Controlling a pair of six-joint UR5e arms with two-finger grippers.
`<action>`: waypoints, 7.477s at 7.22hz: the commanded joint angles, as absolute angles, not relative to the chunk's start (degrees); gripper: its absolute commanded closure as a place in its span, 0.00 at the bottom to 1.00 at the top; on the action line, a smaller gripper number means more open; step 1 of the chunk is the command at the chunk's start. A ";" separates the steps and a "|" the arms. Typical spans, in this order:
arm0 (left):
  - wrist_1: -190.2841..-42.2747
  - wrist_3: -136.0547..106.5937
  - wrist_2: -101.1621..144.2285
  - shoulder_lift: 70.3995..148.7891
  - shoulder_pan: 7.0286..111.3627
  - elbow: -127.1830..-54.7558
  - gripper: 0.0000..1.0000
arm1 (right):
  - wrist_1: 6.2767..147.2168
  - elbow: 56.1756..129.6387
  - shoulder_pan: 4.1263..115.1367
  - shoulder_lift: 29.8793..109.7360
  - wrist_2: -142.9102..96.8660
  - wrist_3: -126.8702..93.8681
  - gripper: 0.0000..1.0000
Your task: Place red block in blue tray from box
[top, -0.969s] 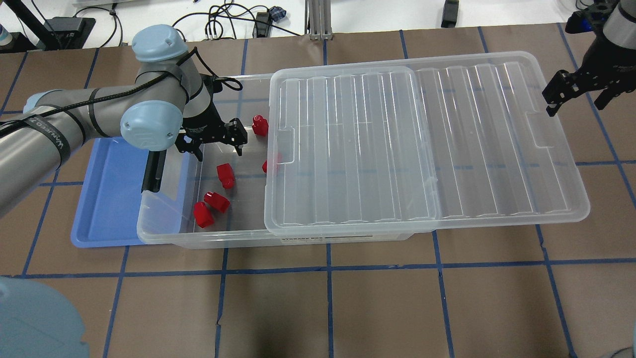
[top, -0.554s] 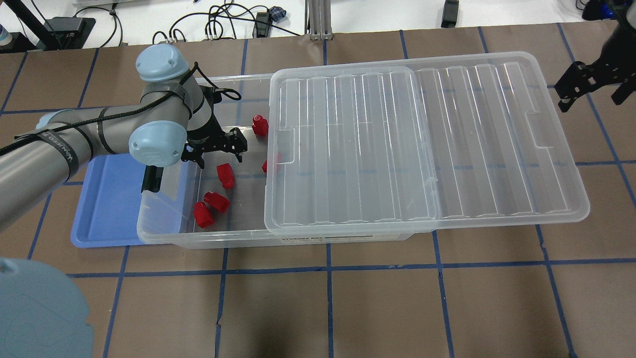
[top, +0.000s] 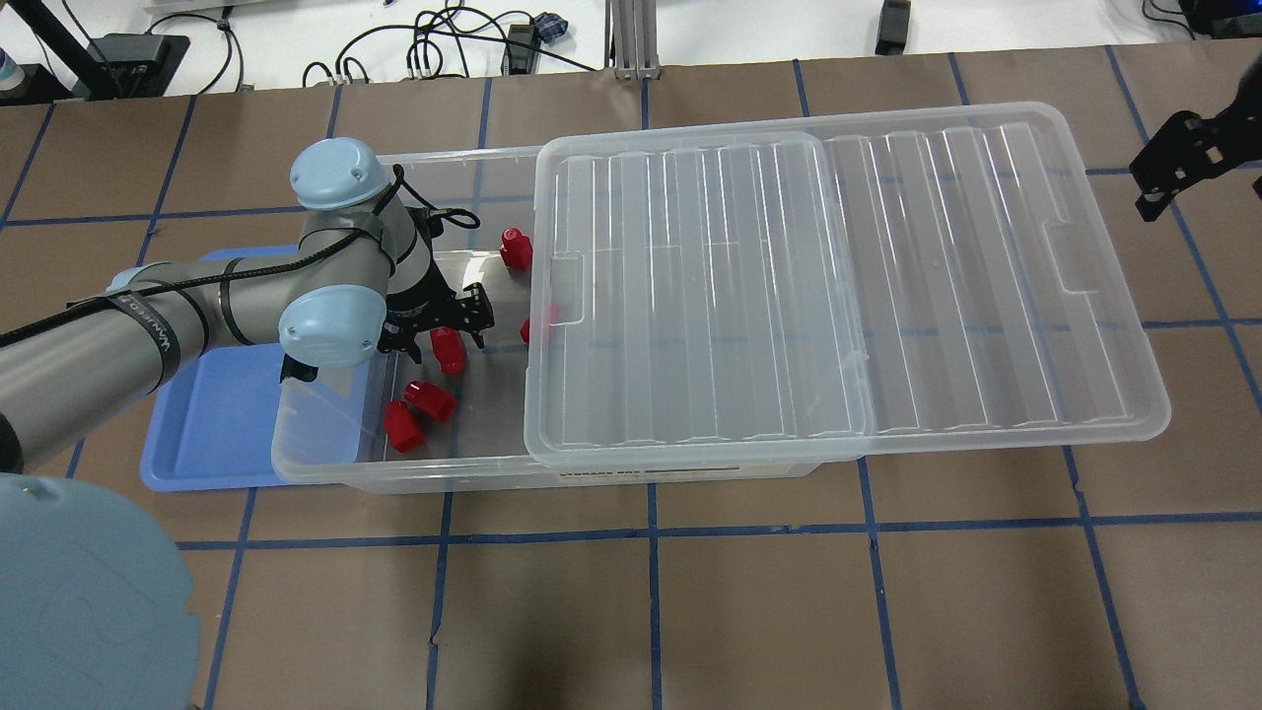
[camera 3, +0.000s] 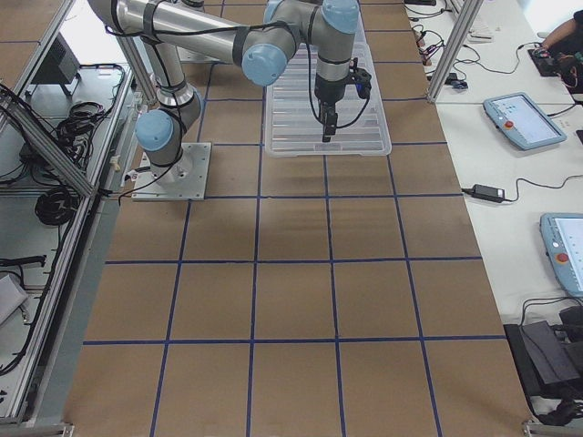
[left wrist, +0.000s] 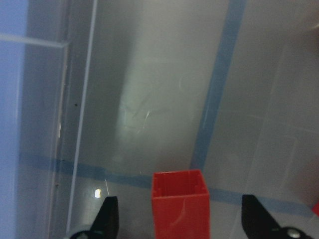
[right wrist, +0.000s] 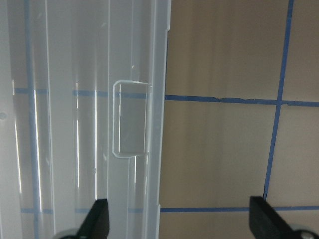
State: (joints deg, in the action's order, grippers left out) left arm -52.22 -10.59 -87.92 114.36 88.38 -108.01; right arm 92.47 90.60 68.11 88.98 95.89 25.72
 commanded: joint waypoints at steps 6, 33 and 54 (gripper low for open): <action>-66.21 -9.32 -84.39 109.62 88.68 -99.70 1.00 | 88.33 90.35 68.12 90.26 95.97 25.66 0.00; -89.29 8.08 -89.73 86.41 90.53 -87.97 0.00 | 97.91 91.93 63.19 75.50 95.28 22.36 0.00; -94.04 2.11 -89.56 85.87 89.03 -89.65 0.00 | 96.42 91.85 84.99 76.90 92.20 -9.32 0.00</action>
State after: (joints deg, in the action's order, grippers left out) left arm -94.05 2.09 -89.58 85.79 89.03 -89.85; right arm 96.51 92.01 84.95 76.30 92.20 -9.34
